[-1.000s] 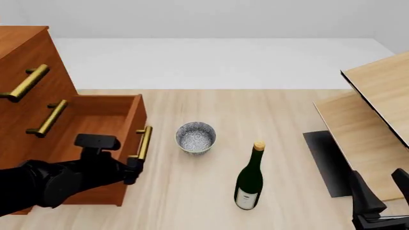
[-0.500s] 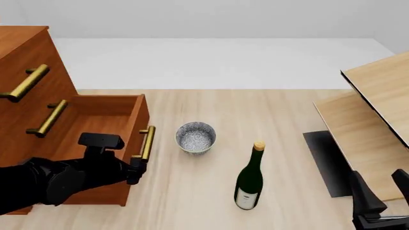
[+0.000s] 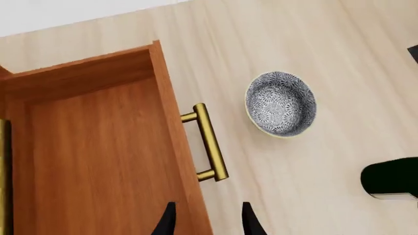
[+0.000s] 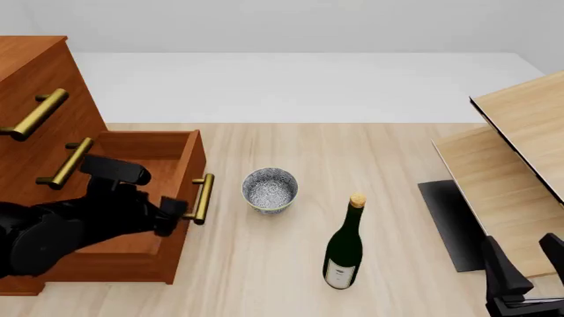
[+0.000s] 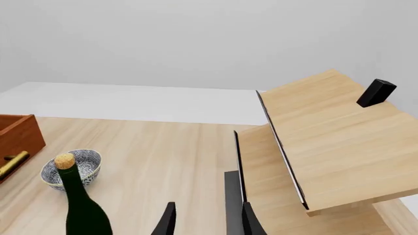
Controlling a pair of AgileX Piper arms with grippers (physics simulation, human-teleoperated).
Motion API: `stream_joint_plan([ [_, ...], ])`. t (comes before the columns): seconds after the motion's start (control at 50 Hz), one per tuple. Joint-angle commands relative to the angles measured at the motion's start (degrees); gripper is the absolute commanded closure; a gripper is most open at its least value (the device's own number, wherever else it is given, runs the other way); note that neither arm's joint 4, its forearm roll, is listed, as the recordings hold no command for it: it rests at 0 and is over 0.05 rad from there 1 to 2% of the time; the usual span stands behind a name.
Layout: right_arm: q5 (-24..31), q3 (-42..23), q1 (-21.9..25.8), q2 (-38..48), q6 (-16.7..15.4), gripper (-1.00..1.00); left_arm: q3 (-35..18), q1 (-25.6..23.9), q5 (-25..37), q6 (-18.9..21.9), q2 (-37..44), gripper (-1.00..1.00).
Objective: Put the wine bottle in the bottom drawer of the cabinet.
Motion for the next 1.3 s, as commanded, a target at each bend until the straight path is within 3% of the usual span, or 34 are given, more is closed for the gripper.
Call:
stream_joint_plan([
  [0.02, 0.1, 0.0, 0.1, -0.2, 0.1, -1.00, -2.7, 0.8, 4.6, 1.5, -6.3, -1.00],
  [0.1, 0.2, 0.0, 0.2, -0.3, 0.1, -1.00, -4.9, -1.5, 7.3, 1.9, -10.5, -1.00],
  [0.18, 0.3, 0.0, 0.2, -0.4, 0.2, -1.00, -6.2, -3.7, 8.7, -0.1, -13.8, -1.00],
  [0.2, 0.3, 0.0, 0.3, -0.4, 0.1, -1.00, -6.3, -3.9, 8.3, 1.7, -14.9, -1.00],
  [0.26, 0.1, 0.0, 0.3, -0.2, 0.2, -1.00, -6.5, -5.2, 7.8, -1.4, -16.1, -1.00],
  [0.3, 0.1, 0.0, 0.3, -0.2, 0.1, -1.00, -7.1, -6.1, 6.9, 0.7, -19.6, -1.00],
  [0.42, 0.2, 0.0, 0.4, -0.3, 0.0, -1.00, -7.3, -10.9, 5.6, 1.9, -22.3, -1.00],
  [0.46, 0.1, 0.0, 0.3, -0.3, 0.0, -1.00, -7.5, -11.0, 5.0, -0.5, -23.3, -1.00],
  [0.5, 0.4, 0.0, 0.3, -0.6, -0.1, -1.00, -7.2, -13.1, 4.0, 4.2, -24.1, -1.00],
  [0.54, 0.4, 0.0, 0.2, -0.6, 0.0, -1.00, -7.2, -14.2, 3.1, 3.8, -25.1, -1.00],
  [0.58, 0.5, 0.0, 0.3, -0.7, -0.1, -1.00, -6.6, -14.7, 2.0, 7.1, -25.1, -1.00],
  [0.62, 0.6, 0.0, 0.4, -0.8, -0.2, -1.00, -6.7, -15.5, 1.4, 4.0, -25.5, -1.00],
  [0.66, 0.5, 0.0, 0.2, -0.8, 0.0, -1.00, -6.0, -16.8, 0.3, 7.2, -25.5, -1.00],
  [0.7, 0.6, 0.0, 0.2, -0.7, -0.1, -1.00, -5.4, -18.0, -1.1, 5.6, -26.5, -1.00],
  [0.72, 0.6, 0.0, 0.2, -0.8, -0.1, -1.00, -5.2, -17.8, -2.3, 7.1, -27.5, -1.00],
  [0.94, 0.4, 0.0, 0.2, -0.6, -0.1, -1.00, -6.1, -23.3, -6.6, 6.1, -22.6, -1.00],
  [0.98, 0.3, 0.0, 0.2, -0.5, -0.1, -1.00, -6.2, -26.1, -7.9, 9.1, -20.6, -1.00],
  [1.04, 0.5, 0.0, 0.2, -0.7, -0.1, -1.00, -7.1, -26.8, -8.5, 6.3, -19.3, -1.00],
  [1.18, 0.8, 0.0, 0.2, -1.1, 0.0, -1.00, -9.8, -32.5, -10.8, 6.4, -11.9, -1.00],
  [1.3, 0.8, 0.0, 0.3, -1.1, 0.0, -1.00, -11.8, -34.1, -11.7, 6.2, -8.1, -1.00],
])
